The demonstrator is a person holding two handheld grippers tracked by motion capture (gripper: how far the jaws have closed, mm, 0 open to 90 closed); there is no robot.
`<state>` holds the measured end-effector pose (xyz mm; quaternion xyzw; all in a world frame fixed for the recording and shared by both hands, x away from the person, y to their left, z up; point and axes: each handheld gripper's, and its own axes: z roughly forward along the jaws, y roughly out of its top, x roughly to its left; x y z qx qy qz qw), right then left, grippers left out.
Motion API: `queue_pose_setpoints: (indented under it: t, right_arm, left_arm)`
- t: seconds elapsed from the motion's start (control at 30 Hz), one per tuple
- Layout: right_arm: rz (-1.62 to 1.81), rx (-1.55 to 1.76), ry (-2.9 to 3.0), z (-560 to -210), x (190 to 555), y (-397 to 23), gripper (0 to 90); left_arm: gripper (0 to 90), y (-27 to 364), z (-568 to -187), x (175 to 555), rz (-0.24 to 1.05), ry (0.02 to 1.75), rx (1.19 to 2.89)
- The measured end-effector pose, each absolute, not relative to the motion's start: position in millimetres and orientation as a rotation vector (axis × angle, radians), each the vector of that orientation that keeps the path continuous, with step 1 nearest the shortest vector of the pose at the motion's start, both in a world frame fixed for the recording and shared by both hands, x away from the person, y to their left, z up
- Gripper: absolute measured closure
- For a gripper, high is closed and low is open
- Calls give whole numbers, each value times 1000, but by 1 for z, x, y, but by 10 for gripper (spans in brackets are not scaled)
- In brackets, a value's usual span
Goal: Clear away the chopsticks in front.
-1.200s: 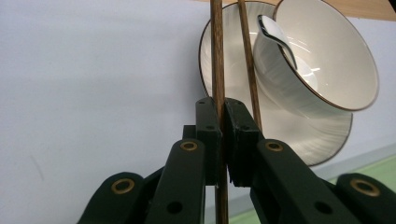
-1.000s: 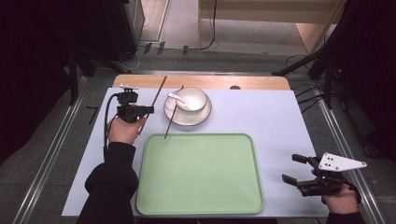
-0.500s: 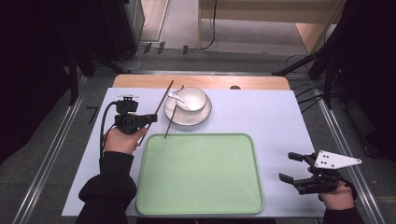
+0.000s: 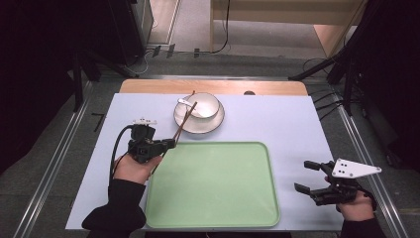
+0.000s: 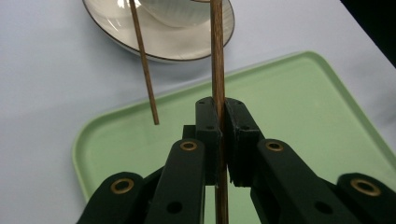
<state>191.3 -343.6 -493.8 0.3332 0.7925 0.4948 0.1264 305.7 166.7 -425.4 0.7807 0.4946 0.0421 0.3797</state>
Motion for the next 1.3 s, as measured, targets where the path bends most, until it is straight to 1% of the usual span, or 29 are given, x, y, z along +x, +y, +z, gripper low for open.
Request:
queue_pose_setpoints:
  t: [0.1,0.17,0.4,0.57,0.77,0.9,1.0,1.2,1.23,1.3]
  right_arm:
    - [1441,972,2310,-494,191,-343,151]
    - [1436,973,2315,-494,191,-343,151]
    - [1431,969,2321,-494,192,-343,151]
    - [1432,963,2322,-494,192,-342,151]
    - [1434,955,2332,-493,195,-340,151]
    - [1435,936,2340,-493,198,-337,151]
    - [1438,931,2347,-493,201,-335,151]
    - [1443,909,2362,-493,206,-330,151]
    - [1445,904,2365,-493,207,-330,151]
    - [1447,898,2369,-493,208,-329,151]
  left_arm:
    - [861,163,-432,296,100,1252,2007]
    - [861,161,-437,289,67,1239,1997]
    - [861,153,-451,269,47,1226,2039]
    - [861,155,-466,259,28,1263,2054]
    - [859,165,-484,248,-31,1319,2064]
    - [859,171,-491,246,-17,1368,2092]
    - [858,176,-500,249,-63,1425,2122]
    - [853,181,-503,251,-9,1448,2131]
    - [845,182,-503,252,-17,1443,2122]
    - [795,183,-503,252,-36,1435,2121]
